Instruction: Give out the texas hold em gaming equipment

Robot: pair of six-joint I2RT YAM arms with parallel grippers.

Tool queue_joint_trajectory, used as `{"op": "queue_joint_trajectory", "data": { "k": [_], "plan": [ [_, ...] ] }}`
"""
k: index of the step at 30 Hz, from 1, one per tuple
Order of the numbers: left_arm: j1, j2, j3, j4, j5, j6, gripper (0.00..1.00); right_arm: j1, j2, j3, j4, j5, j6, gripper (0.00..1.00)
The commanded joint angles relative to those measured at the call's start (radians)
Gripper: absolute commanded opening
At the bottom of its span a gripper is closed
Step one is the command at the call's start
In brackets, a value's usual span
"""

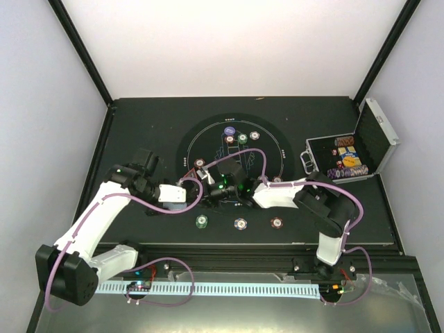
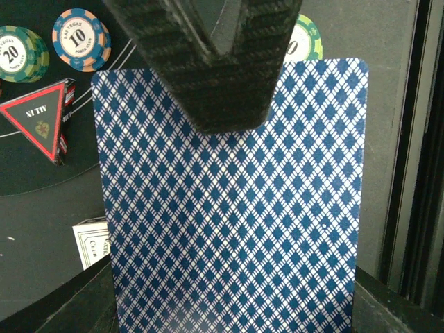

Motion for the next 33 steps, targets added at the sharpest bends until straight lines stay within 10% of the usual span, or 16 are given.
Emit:
{"op": "queue_joint_trajectory", "data": {
  "k": [1,14,25,33],
  "plan": [
    [0.001,-0.003,0.002,0.03,-0.015,-0.013,0.02,-0.006,-0.032,-0.005,-0.001,0.002,0.008,0.12],
    [0.009,0.025,-0.015,0.044,-0.061,-0.02,0.02,-0.041,-0.035,-0.081,0.225,-0.031,0.156,0.01],
    [0.076,0.044,-0.001,0.015,-0.092,0.005,0.02,-0.293,-0.052,0.048,-0.236,-0.148,-0.171,0.01],
    [0.079,0.049,0.057,-0.046,-0.04,-0.052,0.02,-0.339,0.239,0.531,-0.646,-0.109,-0.385,0.01]
  ]
}}
